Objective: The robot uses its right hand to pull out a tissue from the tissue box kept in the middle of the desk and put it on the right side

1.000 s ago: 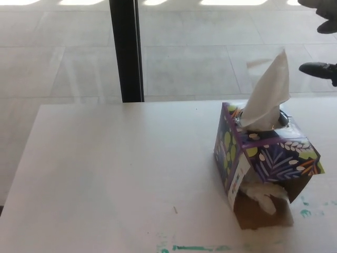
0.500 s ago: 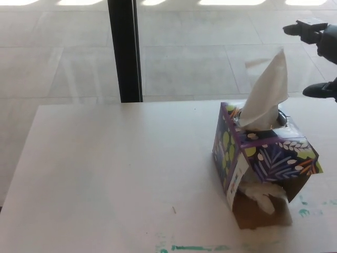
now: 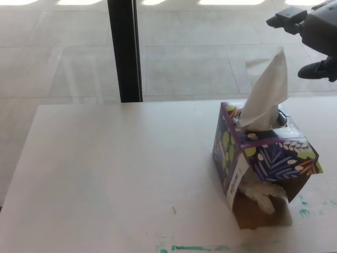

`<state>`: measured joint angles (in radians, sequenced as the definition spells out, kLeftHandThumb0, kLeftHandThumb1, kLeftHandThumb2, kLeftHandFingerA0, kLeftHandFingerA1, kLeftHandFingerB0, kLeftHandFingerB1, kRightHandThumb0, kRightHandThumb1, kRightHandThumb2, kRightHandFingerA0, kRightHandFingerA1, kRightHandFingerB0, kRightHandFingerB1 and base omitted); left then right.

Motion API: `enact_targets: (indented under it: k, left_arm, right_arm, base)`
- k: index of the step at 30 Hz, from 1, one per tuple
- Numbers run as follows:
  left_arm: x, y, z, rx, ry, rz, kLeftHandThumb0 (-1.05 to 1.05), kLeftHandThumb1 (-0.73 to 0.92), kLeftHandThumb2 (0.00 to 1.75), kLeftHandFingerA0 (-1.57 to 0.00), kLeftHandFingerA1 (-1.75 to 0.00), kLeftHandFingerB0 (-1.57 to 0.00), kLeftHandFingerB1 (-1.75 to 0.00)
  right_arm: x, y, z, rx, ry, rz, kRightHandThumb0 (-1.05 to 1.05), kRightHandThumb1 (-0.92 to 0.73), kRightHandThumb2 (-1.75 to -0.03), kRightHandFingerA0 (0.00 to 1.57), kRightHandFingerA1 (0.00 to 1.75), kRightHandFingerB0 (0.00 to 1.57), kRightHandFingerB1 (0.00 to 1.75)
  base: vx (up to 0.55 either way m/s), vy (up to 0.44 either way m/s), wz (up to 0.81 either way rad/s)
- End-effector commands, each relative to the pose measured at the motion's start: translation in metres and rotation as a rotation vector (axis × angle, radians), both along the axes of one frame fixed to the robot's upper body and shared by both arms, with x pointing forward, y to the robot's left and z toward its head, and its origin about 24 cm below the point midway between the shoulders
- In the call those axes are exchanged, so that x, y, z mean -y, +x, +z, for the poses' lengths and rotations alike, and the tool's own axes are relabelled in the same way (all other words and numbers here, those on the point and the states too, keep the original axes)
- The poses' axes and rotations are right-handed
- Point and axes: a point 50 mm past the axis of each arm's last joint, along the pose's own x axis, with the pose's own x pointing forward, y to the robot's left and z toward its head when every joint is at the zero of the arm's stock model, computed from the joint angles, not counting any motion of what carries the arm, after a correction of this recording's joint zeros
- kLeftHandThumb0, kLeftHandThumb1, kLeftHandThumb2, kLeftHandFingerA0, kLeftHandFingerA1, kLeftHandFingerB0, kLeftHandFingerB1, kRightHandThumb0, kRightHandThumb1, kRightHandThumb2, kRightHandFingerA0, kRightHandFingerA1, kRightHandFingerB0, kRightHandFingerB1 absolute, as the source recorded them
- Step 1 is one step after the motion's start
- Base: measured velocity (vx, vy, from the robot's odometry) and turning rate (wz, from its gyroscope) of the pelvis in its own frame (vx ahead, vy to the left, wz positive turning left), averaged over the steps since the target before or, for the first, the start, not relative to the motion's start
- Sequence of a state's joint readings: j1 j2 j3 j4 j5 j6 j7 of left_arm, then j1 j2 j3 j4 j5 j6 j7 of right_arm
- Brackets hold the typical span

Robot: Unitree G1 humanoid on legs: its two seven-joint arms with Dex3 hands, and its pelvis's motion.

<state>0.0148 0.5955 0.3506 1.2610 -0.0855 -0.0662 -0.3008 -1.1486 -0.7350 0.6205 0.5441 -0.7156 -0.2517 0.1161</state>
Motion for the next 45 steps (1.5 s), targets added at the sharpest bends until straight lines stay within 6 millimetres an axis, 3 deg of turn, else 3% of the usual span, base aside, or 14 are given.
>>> enact_targets:
  k: [1, 10, 15, 19, 25, 27, 34, 36, 37, 38, 39, 40, 44, 45]
  left_arm:
    - [-0.007, 0.0, 0.008, 0.025, 0.036, -0.002, -1.05, 0.9, 0.92, -0.79, -1.24, -0.57, -1.07]
    - [-0.008, 0.001, 0.009, 0.046, 0.01, 0.021, -1.05, 0.9, 0.95, -0.77, -1.25, -0.51, -1.06]
    - [-0.007, 0.003, 0.009, 0.033, 0.038, -0.02, -1.05, 0.92, 0.9, -0.77, -1.23, -0.54, -1.06]
    - [-0.007, 0.005, 0.01, 0.028, 0.041, -0.035, -1.05, 0.92, 0.92, -0.75, -1.24, -0.51, -1.07]
    - [-0.008, 0.009, 0.013, 0.038, 0.041, -0.041, -1.05, 0.92, 0.92, -0.74, -1.25, -0.51, -1.07]
    - [-0.008, 0.008, 0.012, 0.037, 0.046, -0.032, -1.05, 0.92, 0.92, -0.76, -1.25, -0.53, -1.06]
    - [-0.008, 0.008, 0.012, 0.05, 0.047, -0.019, -1.05, 0.92, 0.9, -0.74, -1.23, -0.51, -1.05]
    - [-0.008, 0.007, 0.012, 0.048, 0.045, -0.026, -1.05, 0.92, 0.89, -0.76, -1.23, -0.53, -1.05]
    - [-0.008, 0.006, 0.011, 0.043, 0.048, -0.025, -1.05, 0.92, 0.88, -0.75, -1.24, -0.52, -1.06]
    - [-0.008, 0.005, 0.011, 0.043, 0.045, -0.016, -1.05, 0.92, 0.91, -0.76, -1.25, -0.52, -1.06]
    - [-0.008, 0.005, 0.011, 0.044, 0.045, -0.014, -1.05, 0.92, 0.91, -0.76, -1.25, -0.52, -1.06]
    - [-0.009, 0.005, 0.011, 0.049, 0.04, -0.012, -1.05, 0.92, 0.92, -0.73, -1.26, -0.5, -1.07]
    - [-0.009, 0.006, 0.012, 0.045, 0.053, -0.025, -1.05, 0.92, 0.94, -0.76, -1.25, -0.51, -1.08]
    - [-0.009, 0.004, 0.012, 0.046, 0.051, -0.023, -1.05, 0.92, 0.93, -0.73, -1.25, -0.5, -1.07]
  right_arm:
    - [-0.009, -0.002, 0.006, 0.109, -0.103, 0.102, -0.48, -0.68, -0.61, 0.54, 1.2, 0.13, 0.36]
    - [0.004, -0.005, -0.018, 0.059, -0.128, 0.128, -0.46, -0.61, -0.59, 0.62, 1.17, 0.24, 0.32]
    - [0.003, -0.006, -0.034, 0.014, -0.144, 0.157, -0.46, -0.58, -0.58, 0.75, 1.08, 0.3, 0.33]
    - [-0.004, -0.007, -0.04, -0.03, -0.167, 0.153, -0.47, -0.63, -0.59, 0.71, 1.18, 0.27, 0.33]
    - [-0.012, -0.008, -0.044, -0.022, -0.135, 0.207, -0.47, -0.59, -0.59, 0.83, 1.12, 0.33, 0.35]
    - [-0.018, -0.011, -0.044, 0.026, -0.095, 0.298, -0.38, -0.66, -0.59, 0.93, 1.41, 0.51, 0.42]
    - [-0.023, -0.014, -0.047, 0.1, -0.085, 0.376, -0.5, -0.58, -0.66, 0.97, 1.71, 0.83, 0.78]
    - [-0.023, -0.014, -0.049, 0.124, -0.094, 0.386, -0.46, -0.62, -0.59, 1.01, 1.71, 0.88, 0.85]
    - [-0.023, -0.014, -0.05, 0.122, -0.097, 0.381, -0.43, -0.6, -0.58, 1.01, 1.71, 0.9, 0.76]
    - [-0.021, -0.013, -0.049, 0.104, -0.1, 0.357, -0.38, -0.42, -0.89, 1.3, 1.4, 0.86, 0.75]
    - [-0.022, -0.013, -0.048, 0.104, -0.1, 0.357, -0.38, -0.42, -0.89, 1.3, 1.4, 0.86, 0.75]
    - [-0.02, -0.012, -0.048, 0.107, -0.088, 0.363, -0.3, -0.51, -0.73, 1.04, 1.71, 0.92, 0.81]
    - [-0.016, -0.012, -0.047, 0.122, -0.095, 0.361, -0.28, -0.46, -0.82, 1.01, 1.74, 0.91, 0.97]
    - [-0.013, -0.012, -0.047, 0.127, -0.099, 0.353, -0.3, -0.46, -0.9, 0.99, 1.75, 0.87, 1.23]
  base:
    - [0.0, 0.0, 0.0]
    - [0.0, 0.0, 0.0]
    - [0.0, 0.0, 0.0]
    - [0.0, 0.0, 0.0]
    - [0.0, 0.0, 0.0]
    - [0.0, 0.0, 0.0]
    - [0.0, 0.0, 0.0]
    - [0.0, 0.0, 0.0]
    - [0.0, 0.0, 0.0]
    - [0.0, 0.0, 0.0]
    - [0.0, 0.0, 0.0]
    - [0.0, 0.0, 0.0]
    - [0.0, 0.0, 0.0]
    - [0.0, 0.0, 0.0]
